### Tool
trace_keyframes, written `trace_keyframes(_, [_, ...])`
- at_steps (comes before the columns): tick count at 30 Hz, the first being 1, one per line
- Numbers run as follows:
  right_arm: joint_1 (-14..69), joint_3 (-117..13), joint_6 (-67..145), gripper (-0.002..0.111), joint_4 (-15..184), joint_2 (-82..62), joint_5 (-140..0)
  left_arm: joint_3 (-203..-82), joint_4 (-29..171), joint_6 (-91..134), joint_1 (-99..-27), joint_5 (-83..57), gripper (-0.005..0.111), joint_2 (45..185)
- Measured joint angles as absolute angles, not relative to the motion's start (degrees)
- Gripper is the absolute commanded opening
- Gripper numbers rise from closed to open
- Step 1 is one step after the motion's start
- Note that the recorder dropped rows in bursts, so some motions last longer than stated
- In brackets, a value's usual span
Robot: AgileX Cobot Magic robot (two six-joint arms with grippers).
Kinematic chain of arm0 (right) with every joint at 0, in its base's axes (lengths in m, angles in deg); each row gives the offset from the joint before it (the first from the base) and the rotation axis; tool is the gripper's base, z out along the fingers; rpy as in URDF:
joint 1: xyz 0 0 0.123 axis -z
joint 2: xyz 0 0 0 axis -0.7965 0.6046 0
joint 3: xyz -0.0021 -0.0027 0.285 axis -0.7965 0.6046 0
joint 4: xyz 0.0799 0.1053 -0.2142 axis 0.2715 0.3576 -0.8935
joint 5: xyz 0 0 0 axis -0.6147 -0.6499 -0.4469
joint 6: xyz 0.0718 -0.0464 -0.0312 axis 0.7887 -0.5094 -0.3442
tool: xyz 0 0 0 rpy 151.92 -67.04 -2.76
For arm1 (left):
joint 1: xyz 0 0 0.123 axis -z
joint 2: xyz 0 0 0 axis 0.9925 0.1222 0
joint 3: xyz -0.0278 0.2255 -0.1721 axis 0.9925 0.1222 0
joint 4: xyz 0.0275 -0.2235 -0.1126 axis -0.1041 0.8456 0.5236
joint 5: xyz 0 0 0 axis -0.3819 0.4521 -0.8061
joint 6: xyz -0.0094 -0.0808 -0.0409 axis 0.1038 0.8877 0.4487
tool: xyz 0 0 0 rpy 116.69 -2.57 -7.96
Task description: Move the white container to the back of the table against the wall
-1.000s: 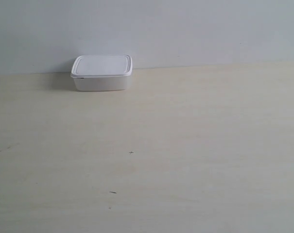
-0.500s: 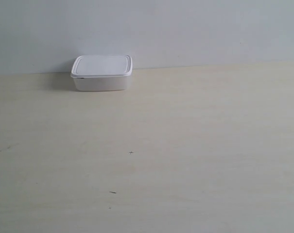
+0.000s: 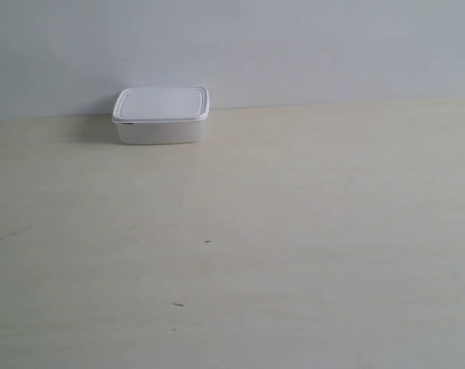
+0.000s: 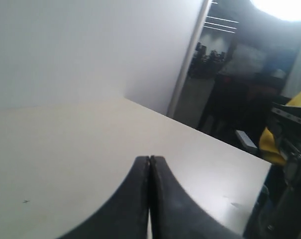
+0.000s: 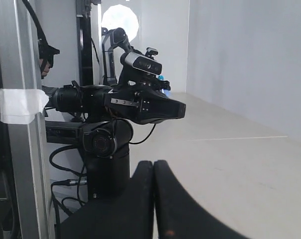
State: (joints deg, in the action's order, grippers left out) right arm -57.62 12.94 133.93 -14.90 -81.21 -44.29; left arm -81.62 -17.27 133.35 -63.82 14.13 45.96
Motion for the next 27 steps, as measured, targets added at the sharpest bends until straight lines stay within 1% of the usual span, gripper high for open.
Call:
trace_keyframes(10, [-57.62,12.94,134.83,0.0,-14.9,-81.21,-44.41,-81.48,-18.16,133.35,-63.82,24.91,0.0,45.91])
trace_keyframes(16, [-57.62,12.94,134.95,0.0,-14.9,-81.21,-44.56,-81.48,-18.16,133.35,-63.82,26.4,0.0,45.91])
trace_keyframes(27, [-57.54,12.94,135.06,0.0,-15.0,-81.21,-44.54,-81.48,-18.46,133.35,-61.72,26.87,0.0,45.28])
